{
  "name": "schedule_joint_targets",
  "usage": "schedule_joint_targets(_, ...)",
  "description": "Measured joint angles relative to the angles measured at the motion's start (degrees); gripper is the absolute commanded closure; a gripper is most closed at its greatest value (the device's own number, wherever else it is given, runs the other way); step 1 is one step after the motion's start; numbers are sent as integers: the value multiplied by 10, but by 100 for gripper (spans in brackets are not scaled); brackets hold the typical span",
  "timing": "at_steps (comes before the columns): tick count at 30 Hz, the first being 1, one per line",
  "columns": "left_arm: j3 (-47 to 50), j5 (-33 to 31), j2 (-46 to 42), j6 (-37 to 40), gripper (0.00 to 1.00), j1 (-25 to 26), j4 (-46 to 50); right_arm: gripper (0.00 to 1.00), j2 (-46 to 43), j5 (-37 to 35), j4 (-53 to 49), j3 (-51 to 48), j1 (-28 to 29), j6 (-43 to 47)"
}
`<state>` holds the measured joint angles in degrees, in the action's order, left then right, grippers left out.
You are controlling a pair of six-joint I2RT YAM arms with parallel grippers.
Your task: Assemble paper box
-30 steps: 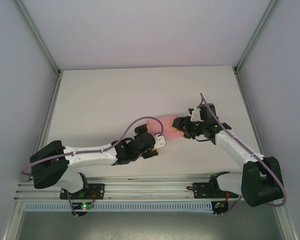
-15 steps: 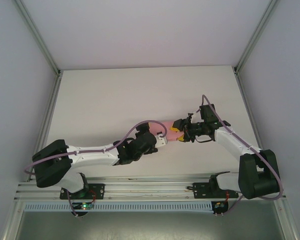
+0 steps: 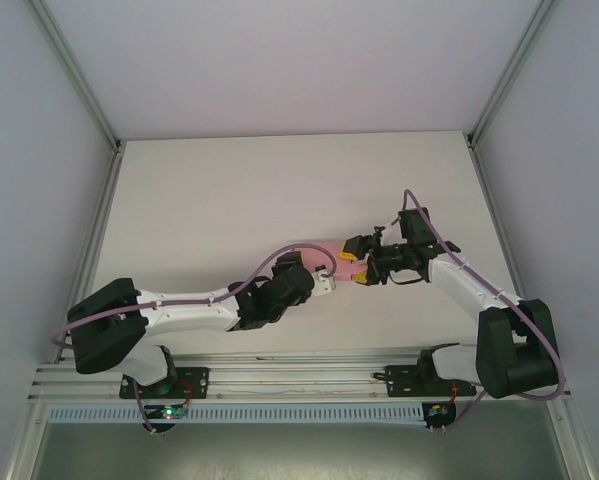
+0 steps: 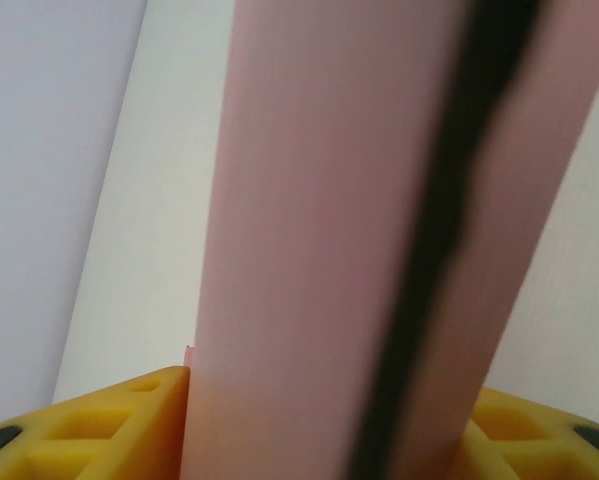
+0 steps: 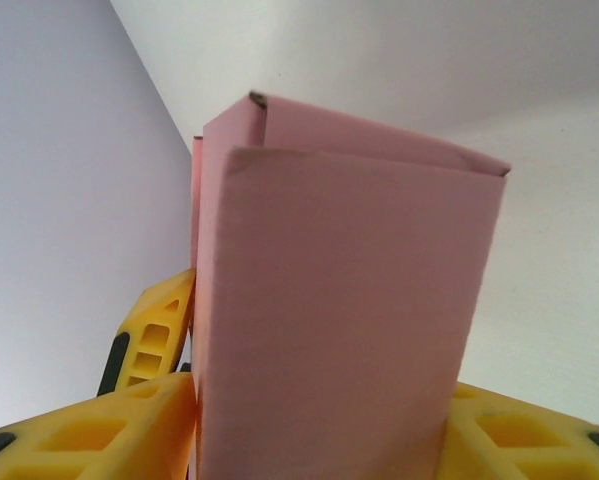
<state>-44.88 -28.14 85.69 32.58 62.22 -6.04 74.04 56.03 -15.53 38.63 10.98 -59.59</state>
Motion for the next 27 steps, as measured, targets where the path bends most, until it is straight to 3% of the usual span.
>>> schedule_joint_targets(1, 0, 1, 0, 0, 47, 0, 0, 28, 0, 1, -3, 0, 0, 4)
schedule_joint_targets(4, -7, 9, 0, -5, 47, 0, 7, 20, -1, -8, -18, 2, -3, 27)
schedule_joint_targets(6, -16, 17, 0, -11, 49, 0, 23, 2, -7, -32, -26, 4, -5, 46)
schedule_joint_targets(10, -39, 33, 0, -40, 56, 0, 74, 2, -62, -113, -29, 3, -16, 82)
schedule_joint_targets(15, -53, 61, 0, -82, 58, 0, 142, 1, -207, -277, 5, -19, -30, 124)
schedule_joint_targets(18, -53, 93, 0, -95, 58, -5, 174, 2, -305, -340, 66, -71, -33, 146)
schedule_joint_targets(22, -68, 189, 4, -108, 60, -43, 220, 2, -389, -353, 176, -163, -33, 181)
schedule_joint_targets(27, -109, 285, 14, -108, 59, -115, 271, 5, -360, -301, 205, -162, -7, 267)
